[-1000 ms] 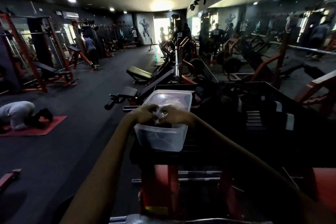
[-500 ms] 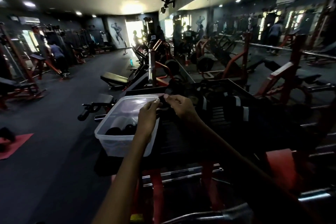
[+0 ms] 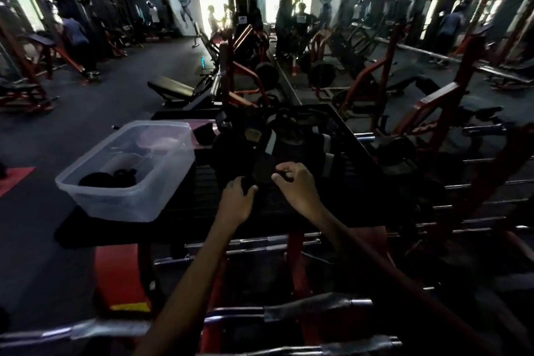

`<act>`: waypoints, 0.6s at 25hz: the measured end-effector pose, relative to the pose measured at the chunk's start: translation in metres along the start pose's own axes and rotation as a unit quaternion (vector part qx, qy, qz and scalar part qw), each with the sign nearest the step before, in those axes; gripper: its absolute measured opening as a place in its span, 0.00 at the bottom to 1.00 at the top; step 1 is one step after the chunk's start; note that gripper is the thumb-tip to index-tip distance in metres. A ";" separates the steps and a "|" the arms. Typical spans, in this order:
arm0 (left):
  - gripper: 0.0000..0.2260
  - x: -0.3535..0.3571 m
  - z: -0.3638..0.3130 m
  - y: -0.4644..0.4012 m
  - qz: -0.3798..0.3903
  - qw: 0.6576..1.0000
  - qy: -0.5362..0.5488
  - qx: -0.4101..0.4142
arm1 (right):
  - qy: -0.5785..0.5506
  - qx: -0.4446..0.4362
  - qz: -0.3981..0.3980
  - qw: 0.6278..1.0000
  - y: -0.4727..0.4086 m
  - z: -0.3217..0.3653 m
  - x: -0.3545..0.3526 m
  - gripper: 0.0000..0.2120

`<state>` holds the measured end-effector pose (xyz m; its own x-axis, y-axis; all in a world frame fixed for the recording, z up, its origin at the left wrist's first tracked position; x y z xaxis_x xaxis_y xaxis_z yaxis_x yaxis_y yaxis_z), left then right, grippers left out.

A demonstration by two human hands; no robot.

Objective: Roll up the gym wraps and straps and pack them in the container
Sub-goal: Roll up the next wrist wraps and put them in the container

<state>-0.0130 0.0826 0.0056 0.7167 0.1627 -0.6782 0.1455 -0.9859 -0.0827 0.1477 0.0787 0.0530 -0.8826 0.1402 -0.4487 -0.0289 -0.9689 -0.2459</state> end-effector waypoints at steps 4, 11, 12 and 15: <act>0.29 0.023 0.017 0.001 0.061 0.987 -0.143 -0.031 | 0.093 -0.040 -0.005 0.995 -0.023 -0.023 -0.027 0.12; 0.26 0.018 0.011 0.004 0.056 0.985 -0.162 -0.019 | 0.319 0.122 0.067 0.937 -0.084 -0.079 -0.062 0.24; 0.25 0.016 0.006 0.006 0.045 0.988 -0.150 -0.010 | 0.307 0.128 0.076 0.940 -0.085 -0.081 -0.062 0.23; 0.22 0.010 -0.004 0.014 0.019 1.000 -0.009 0.008 | 0.220 0.083 0.052 0.970 -0.071 -0.059 -0.048 0.15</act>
<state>-0.0015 0.0709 0.0005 0.7092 0.1251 -0.6938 0.1084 -0.9918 -0.0680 0.2203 0.1529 0.0412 -0.5994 0.0785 -0.7966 -0.0586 -0.9968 -0.0541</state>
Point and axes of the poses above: each hand's wrist, its own y-axis away from the middle knuckle, its own x-axis out of the palm, z = x × y, the point moved 7 cm from there along -y, towards the middle knuckle, and after that the axes turned 1 degree about -y, right-handed, at the moved point
